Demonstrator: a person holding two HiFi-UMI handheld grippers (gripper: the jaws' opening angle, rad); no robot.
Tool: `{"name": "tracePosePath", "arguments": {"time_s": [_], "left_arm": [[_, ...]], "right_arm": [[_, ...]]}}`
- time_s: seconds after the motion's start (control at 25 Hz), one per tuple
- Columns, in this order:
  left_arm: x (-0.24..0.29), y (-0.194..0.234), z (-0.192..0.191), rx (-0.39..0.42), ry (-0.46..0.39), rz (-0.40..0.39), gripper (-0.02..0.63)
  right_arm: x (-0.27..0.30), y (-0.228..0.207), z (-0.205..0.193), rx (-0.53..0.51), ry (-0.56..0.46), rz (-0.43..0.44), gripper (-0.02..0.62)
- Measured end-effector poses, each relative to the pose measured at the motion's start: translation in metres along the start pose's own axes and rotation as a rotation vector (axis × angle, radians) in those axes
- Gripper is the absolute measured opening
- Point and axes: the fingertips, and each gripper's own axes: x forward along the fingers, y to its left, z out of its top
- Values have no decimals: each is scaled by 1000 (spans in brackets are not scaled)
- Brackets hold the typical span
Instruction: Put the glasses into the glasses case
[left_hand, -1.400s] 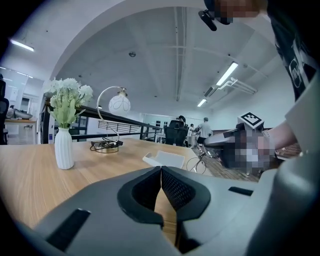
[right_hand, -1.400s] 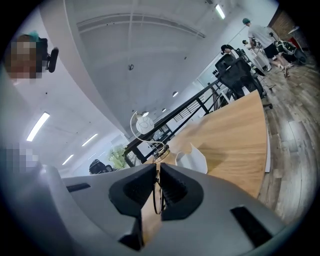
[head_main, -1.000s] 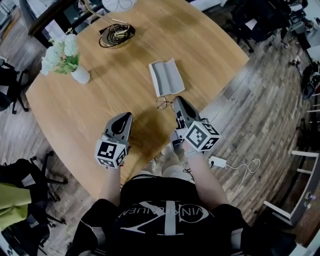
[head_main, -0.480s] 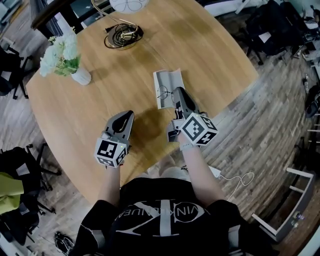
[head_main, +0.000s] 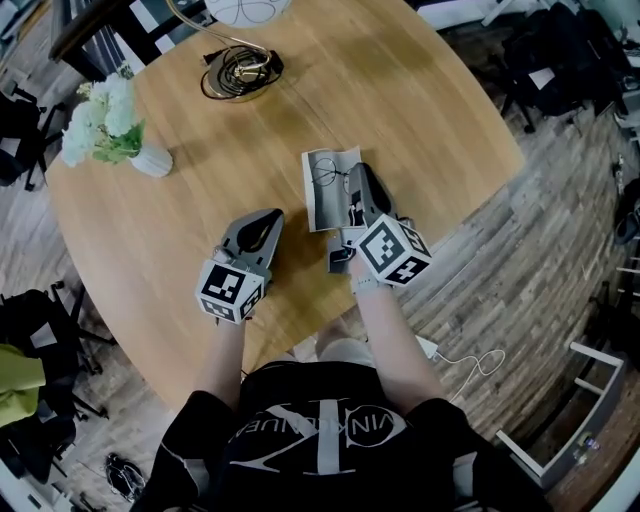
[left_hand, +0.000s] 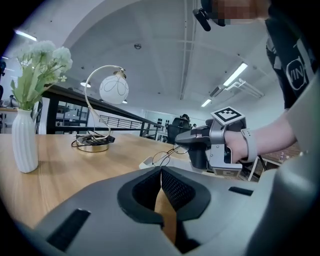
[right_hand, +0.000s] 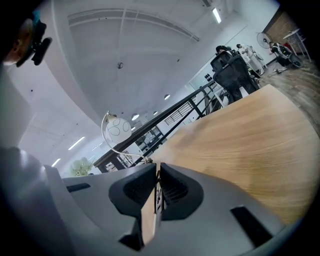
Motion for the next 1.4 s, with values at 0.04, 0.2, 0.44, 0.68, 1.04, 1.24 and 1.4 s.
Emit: {"name": "tracePosePath", "arguments": {"time_s": [0.04,0.2,0.44,0.68,1.04,1.24,1.4], "left_arm": [[6,-1,0,-7,-2,-7,18],[26,-1,-1,-41,-7,-19,18],[42,-8,-5,-30,14,-36,18],[52,-19,-6,-10,35,-78,18],[43,-10,-5,-9,39,-58,18],[39,-6,-2,-18,26,-49,18],[35,-5,-3,-21,26,-47,18]], "right_arm": [[1,-2,1,12,-7,-1,40],[2,-9,5,51,-23,-14,40],[4,-19,-2,90,-28,-52,40],[1,-15,-18,21,38,-82,41],[-20,-19,-38,4,105,-107,41],[-31,-23,-51,9,150,-121,41],[-42,-28,-64,53,186,-136,41]]}}
